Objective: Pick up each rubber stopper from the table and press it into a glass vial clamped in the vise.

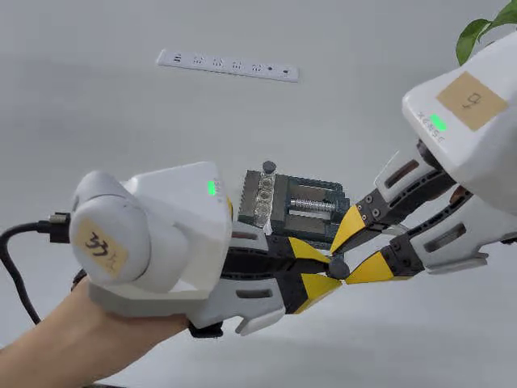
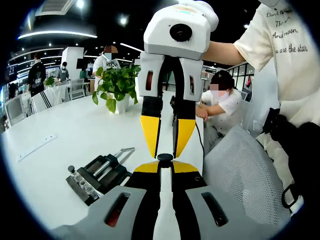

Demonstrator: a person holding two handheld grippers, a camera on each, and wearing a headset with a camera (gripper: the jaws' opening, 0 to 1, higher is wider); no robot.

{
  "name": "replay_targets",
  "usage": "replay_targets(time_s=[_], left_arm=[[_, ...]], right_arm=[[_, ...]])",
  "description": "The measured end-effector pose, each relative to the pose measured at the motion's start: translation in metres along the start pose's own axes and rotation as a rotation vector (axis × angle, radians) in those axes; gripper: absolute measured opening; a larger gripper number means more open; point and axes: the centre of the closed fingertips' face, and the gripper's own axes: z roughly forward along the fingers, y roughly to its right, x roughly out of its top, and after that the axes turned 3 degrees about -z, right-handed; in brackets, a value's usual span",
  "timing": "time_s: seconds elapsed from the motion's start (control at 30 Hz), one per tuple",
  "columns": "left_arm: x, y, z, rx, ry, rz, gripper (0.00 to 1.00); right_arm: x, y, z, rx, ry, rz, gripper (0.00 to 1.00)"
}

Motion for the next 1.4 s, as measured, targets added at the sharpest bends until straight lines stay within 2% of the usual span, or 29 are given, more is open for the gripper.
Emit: replay_targets(time_s=[0.27,0.63,0.97,1.1,1.4], left_arm=[[-0.0003,0.0011,-0.0007,0.000,0.005,-0.015,0.03],[-0.0014,0.0026,0.0007,-0.003,-0.004,0.000,0.03],[-0.0039,0.0026,0.0022,-0.017,-0.035,0.017,0.03],[-0.0054,0.0035,0.0028,-0.019,-0.049,0.026,0.03],[-0.0064,0.0023,0.0026,-0.006,-0.051,0.028,0.03]], right_arm=[[-0.0011,-0.0014,0.0017,0.005,-0.014,-0.019,0.08],[-0.0040,-0.0027,0.0013,0.029,-0.041,-0.025,0.07],[-0.0051,-0.0032,0.0035,0.049,-0.069,-0.032,0.07],[-0.0067,-0.0039,0.0049,0.061,-0.077,-0.008,0.06],[-0.0066,-0.0023,0.0065,0.061,-0.076,-0.002,0.06]])
